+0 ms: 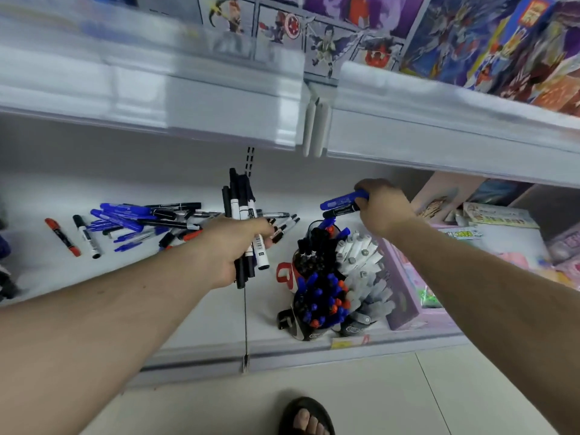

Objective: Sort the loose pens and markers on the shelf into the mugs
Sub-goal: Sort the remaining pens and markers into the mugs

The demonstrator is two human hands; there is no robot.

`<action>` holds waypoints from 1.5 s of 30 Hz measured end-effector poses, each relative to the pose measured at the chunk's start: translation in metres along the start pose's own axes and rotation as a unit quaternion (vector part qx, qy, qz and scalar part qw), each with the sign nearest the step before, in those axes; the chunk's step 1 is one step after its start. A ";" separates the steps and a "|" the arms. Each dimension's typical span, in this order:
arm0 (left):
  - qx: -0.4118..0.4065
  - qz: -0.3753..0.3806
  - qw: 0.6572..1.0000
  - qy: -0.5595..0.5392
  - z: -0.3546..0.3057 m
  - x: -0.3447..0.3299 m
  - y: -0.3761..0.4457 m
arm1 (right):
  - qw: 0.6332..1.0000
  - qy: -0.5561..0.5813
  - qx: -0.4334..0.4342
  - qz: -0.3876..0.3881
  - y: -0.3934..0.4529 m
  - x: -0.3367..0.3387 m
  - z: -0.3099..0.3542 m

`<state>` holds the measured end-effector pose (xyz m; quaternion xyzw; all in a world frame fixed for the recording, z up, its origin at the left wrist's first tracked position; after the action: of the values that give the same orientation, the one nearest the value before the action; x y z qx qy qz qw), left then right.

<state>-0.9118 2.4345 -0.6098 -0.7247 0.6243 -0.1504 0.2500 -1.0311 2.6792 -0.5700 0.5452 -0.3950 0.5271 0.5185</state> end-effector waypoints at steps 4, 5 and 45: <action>0.015 -0.007 1.000 -0.017 0.005 -0.007 0.017 | 0.997 -0.056 0.042 -0.038 0.025 -0.002 -0.006; 0.019 -0.007 1.000 -0.020 0.006 -0.009 0.021 | 0.996 -0.068 0.049 -0.037 0.031 -0.006 -0.010; 0.047 -0.004 0.999 0.023 0.028 -0.010 0.045 | 0.946 -0.086 -0.096 0.297 0.052 -0.155 -0.001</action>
<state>-0.9357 2.4445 -0.6566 -0.7113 0.6190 -0.1971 0.2685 -1.1026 2.6542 -0.7150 0.3938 -0.6311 0.5677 0.3525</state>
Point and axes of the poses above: each hand's wrist, its own y-axis towards the middle knuckle, its own x-axis out of the back of the hand, z = x × y, the point moved 4 cm from there along y, towards the middle knuckle, and after that the axes turned 1 degree about -z, right-handed, at the moved point
